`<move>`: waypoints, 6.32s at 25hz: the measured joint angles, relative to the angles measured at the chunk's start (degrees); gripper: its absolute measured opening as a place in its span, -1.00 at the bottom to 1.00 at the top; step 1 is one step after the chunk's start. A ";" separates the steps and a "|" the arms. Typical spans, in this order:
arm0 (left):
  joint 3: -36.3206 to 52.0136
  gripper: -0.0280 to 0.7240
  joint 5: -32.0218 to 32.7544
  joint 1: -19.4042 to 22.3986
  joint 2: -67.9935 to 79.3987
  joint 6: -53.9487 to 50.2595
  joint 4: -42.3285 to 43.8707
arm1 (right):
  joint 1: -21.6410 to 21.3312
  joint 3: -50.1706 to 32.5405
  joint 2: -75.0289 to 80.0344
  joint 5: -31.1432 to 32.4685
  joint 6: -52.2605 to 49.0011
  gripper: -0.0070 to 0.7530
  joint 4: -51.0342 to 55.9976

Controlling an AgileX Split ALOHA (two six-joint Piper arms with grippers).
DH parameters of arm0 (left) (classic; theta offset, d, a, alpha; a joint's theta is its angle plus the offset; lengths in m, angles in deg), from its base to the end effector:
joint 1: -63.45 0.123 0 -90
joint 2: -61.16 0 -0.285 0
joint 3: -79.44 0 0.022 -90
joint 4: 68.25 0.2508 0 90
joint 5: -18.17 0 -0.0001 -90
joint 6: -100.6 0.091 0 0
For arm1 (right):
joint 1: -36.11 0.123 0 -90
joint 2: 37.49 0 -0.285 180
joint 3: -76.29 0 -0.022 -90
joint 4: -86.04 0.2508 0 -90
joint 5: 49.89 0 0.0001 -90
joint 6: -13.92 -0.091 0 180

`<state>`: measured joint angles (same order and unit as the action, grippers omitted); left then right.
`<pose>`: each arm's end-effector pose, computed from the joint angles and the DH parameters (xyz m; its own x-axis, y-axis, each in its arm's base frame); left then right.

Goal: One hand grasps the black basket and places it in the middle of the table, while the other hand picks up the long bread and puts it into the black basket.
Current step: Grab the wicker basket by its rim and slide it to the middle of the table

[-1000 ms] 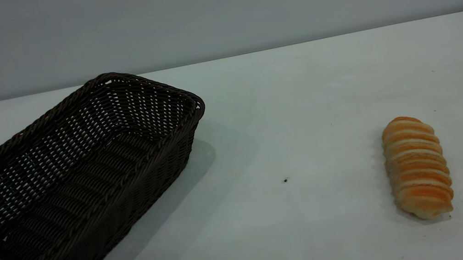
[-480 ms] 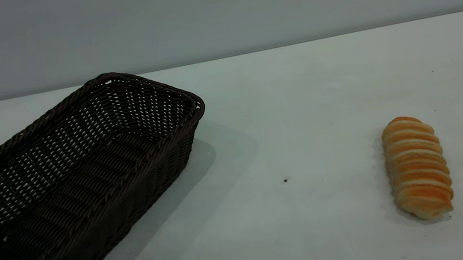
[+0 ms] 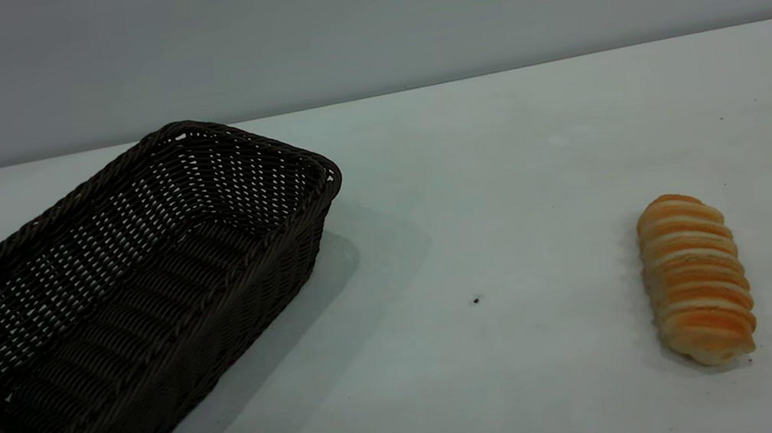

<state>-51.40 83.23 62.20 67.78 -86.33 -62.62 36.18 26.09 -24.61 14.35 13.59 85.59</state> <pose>-0.0101 0.0083 0.2687 -0.5050 -0.0680 -0.8604 -0.0951 0.9952 -0.0229 0.0081 -0.0006 0.2644 -0.6062 0.0016 -0.7953 0.0058 1.0000 -0.0024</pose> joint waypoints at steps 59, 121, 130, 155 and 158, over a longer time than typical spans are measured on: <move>-0.97 0.22 -36.48 -1.62 53.76 -7.80 -0.21 | 7.44 8.26 38.20 -22.26 5.23 -0.26 0.45; -28.96 -0.55 -41.31 -11.08 109.77 -9.94 -14.21 | 7.44 8.26 42.18 -24.85 7.48 -0.04 7.33; -31.88 -0.55 -39.61 -14.27 114.62 -7.71 -14.73 | 7.44 8.26 42.18 -25.31 7.54 -0.04 7.87; -32.35 0.58 -39.00 -14.33 103.98 -1.21 -5.63 | 7.44 8.46 67.95 -41.97 33.94 0.09 36.40; -32.35 0.53 -39.00 -14.33 100.22 -1.31 -5.63 | 7.44 9.33 73.77 -43.89 38.44 0.13 41.12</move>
<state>-83.74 44.23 47.86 168.00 -87.64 -68.25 43.62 35.42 49.16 -29.54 52.03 126.71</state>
